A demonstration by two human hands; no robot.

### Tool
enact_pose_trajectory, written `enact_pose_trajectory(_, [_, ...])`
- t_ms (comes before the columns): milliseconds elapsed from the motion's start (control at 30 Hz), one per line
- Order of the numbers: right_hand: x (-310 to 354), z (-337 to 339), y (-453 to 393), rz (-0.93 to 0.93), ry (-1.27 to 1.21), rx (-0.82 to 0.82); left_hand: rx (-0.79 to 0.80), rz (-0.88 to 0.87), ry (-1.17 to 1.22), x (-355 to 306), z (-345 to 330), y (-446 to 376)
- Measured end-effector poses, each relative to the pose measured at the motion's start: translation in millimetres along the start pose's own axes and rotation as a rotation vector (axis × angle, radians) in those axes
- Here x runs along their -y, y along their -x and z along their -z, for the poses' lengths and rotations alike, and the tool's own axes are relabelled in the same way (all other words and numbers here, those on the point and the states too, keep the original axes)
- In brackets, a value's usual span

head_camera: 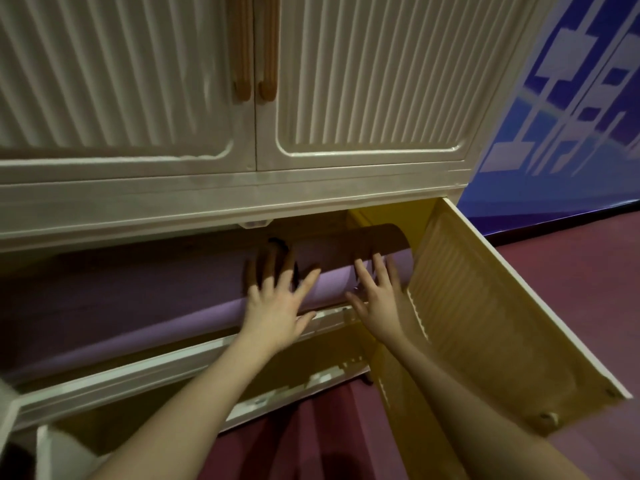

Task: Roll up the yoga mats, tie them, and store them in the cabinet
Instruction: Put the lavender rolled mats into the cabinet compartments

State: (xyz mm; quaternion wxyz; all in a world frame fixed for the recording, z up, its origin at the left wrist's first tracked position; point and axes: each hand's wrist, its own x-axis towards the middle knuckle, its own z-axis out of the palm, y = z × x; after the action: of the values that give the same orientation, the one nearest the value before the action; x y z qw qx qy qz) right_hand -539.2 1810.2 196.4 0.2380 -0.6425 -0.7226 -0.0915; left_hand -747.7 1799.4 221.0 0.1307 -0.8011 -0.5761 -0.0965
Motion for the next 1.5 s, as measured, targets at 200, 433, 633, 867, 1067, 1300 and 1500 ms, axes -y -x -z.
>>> enact_pose_trajectory(200, [7.2, -10.7, 3.0, -0.052, -0.008, 0.002, -0.028, 0.268, -0.011, 65.5, -17.3, 61.5])
enact_pose_trajectory(433, [41.9, -24.8, 10.7, -0.249, -0.119, 0.153, 0.167, 0.372, 0.027, 78.6, 3.3, 54.5])
enact_pose_trajectory(633, [30.9, -34.3, -4.9, -0.295, -0.254, 0.363, 0.192, 0.418, 0.068, 78.0, -0.9, 47.5])
enact_pose_trajectory(867, [51.6, -11.9, 31.2, -0.235, -0.197, 0.209, 0.060, 0.346, 0.039, 67.6, -10.3, 78.9])
enact_pose_trajectory(1067, [119.6, -2.5, 13.3, 0.044, 0.026, 0.275, 0.113, 0.288, -0.019, 83.4, 8.2, 84.1])
enact_pose_trajectory(1300, [136.2, -4.5, 9.2, 0.117, 0.056, 0.357, 0.207, 0.459, -0.010, 124.8, 18.4, 94.4])
enact_pose_trajectory(1500, [122.9, -4.0, 29.9, 0.187, -0.018, 0.321, 0.104, 0.458, 0.040, 109.0, 3.6, 117.5])
